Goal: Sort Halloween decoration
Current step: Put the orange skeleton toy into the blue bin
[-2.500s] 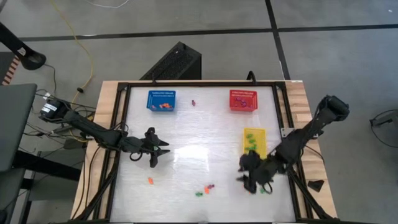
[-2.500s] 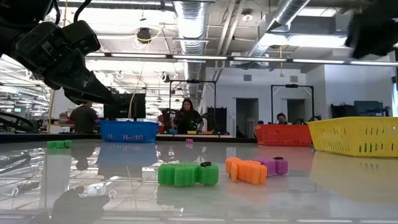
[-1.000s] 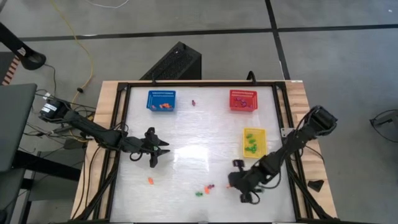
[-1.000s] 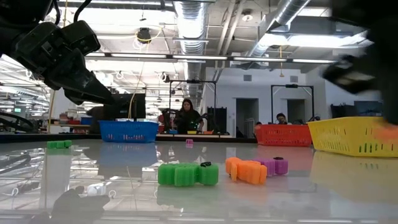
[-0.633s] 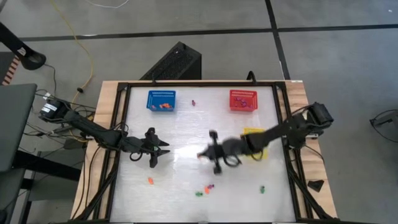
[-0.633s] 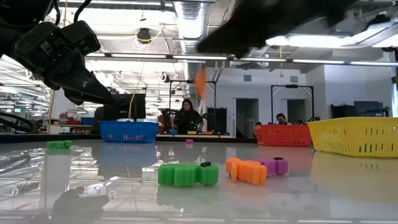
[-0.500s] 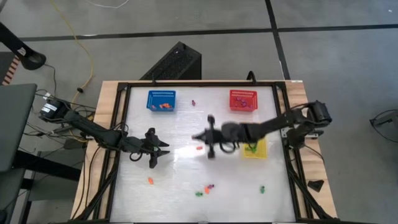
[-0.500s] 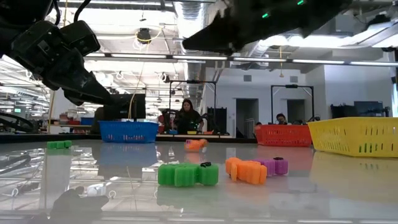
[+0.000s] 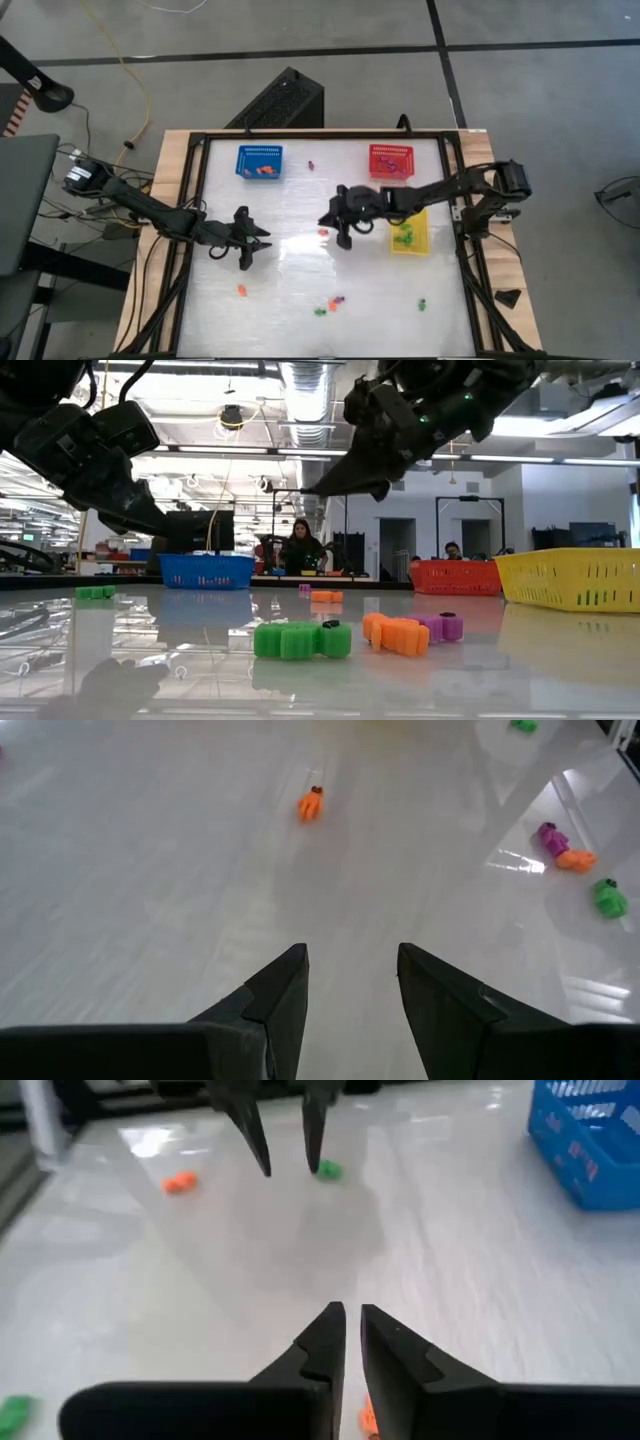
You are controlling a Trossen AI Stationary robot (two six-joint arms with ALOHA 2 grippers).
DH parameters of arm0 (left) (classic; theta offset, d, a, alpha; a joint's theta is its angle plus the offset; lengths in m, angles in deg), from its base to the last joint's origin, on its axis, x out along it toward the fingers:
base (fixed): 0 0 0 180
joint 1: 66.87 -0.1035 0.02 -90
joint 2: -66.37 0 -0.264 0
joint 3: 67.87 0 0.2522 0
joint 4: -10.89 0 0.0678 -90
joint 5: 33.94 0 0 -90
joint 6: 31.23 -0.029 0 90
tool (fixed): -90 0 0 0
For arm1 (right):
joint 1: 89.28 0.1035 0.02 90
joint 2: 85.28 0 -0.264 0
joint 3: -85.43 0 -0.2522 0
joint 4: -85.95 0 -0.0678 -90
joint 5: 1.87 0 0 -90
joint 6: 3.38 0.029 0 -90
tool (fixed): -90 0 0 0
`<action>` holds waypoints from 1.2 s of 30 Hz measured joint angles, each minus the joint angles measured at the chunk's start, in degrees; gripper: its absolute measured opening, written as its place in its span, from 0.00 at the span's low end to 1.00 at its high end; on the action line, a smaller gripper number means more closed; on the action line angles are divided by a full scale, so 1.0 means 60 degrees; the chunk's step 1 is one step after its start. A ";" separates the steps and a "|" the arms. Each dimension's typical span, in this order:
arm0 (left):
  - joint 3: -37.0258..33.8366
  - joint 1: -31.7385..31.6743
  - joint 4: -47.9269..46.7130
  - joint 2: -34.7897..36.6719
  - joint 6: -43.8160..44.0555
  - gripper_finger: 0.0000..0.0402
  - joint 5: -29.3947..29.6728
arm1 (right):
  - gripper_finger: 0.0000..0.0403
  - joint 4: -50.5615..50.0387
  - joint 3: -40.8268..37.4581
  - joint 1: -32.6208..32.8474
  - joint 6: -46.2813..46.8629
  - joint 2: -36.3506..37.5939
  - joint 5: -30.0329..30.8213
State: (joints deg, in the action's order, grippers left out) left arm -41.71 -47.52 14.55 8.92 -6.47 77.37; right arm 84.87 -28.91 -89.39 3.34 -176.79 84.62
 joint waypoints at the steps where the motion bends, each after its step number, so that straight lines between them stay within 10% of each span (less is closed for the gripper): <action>1: 0.0000 0.0002 -0.0043 0.0000 0.0005 0.36 0.0000 | 0.17 0.0021 0.0000 0.0223 0.0031 -0.0142 0.0405; 12: 0.0004 0.0000 -0.0058 0.0000 0.0006 0.36 -0.0012 | 0.21 0.1425 -0.0015 0.1477 0.0287 -0.2073 0.3356; 25: 0.0004 0.0004 -0.0075 0.0000 -0.0002 0.36 -0.0020 | 0.60 0.1086 -0.0004 0.1527 0.1126 -0.2676 0.4795; 36: 0.0004 0.0000 -0.0036 0.0000 0.0002 0.36 -0.0019 | 0.54 0.2465 0.0026 0.1889 0.1709 -0.4104 0.5613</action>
State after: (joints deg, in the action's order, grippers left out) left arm -41.69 -47.52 14.33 8.92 -6.46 77.25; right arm 99.66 -28.75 -78.05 13.60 -201.41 118.30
